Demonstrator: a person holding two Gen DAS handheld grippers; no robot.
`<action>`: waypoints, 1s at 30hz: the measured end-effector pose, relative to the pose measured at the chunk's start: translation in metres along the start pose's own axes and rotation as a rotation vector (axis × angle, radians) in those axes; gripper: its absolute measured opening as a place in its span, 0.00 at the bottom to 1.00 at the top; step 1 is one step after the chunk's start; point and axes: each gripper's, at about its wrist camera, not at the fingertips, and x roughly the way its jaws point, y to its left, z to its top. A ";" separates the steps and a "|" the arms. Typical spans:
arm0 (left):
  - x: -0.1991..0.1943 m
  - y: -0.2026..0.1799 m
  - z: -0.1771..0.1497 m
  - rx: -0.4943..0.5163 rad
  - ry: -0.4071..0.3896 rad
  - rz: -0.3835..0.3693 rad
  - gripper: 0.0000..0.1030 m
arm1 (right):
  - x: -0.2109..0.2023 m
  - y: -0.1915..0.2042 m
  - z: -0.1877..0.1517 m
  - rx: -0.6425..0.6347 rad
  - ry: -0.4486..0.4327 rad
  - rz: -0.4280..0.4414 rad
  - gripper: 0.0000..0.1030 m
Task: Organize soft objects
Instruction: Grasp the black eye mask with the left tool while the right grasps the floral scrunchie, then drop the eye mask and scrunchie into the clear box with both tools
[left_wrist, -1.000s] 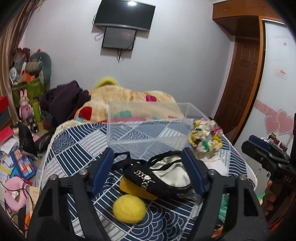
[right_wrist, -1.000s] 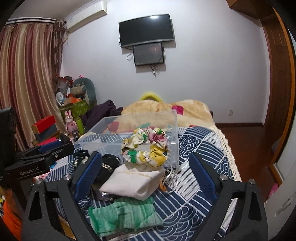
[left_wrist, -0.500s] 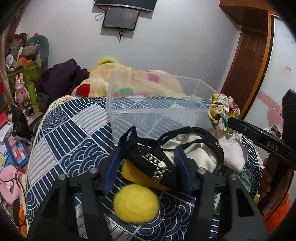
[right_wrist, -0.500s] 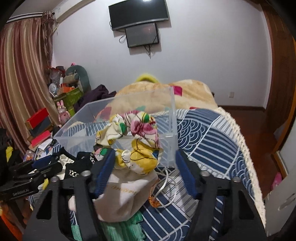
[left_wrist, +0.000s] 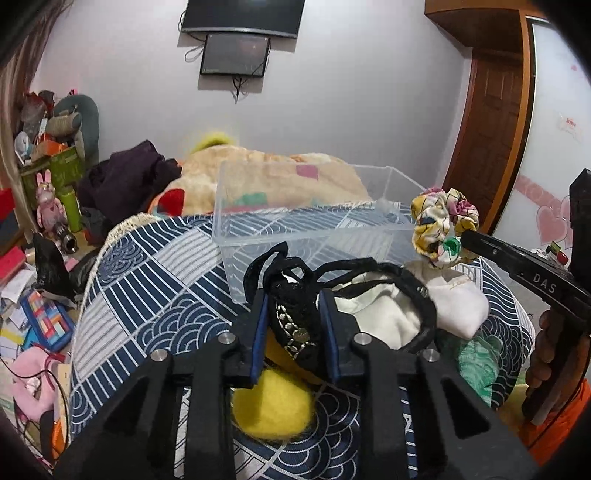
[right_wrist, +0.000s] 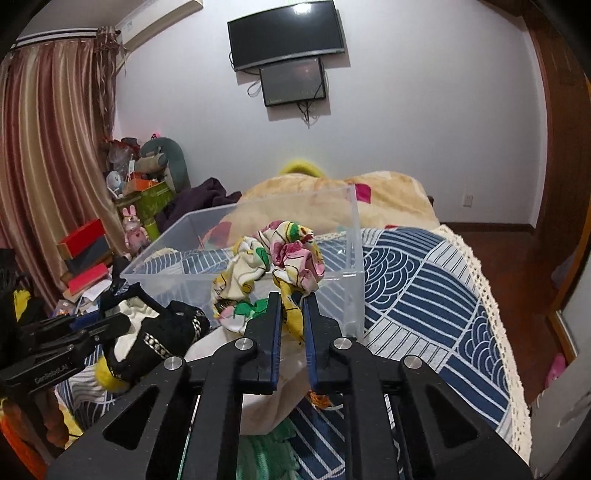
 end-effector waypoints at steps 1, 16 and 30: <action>-0.003 0.000 0.001 -0.002 -0.011 0.000 0.17 | 0.001 0.005 0.004 0.000 -0.005 0.000 0.09; -0.036 0.002 0.033 -0.017 -0.124 -0.071 0.13 | -0.028 0.013 0.026 -0.032 -0.120 -0.001 0.07; -0.043 0.004 0.095 -0.028 -0.250 -0.096 0.13 | -0.019 0.016 0.062 -0.048 -0.182 -0.003 0.07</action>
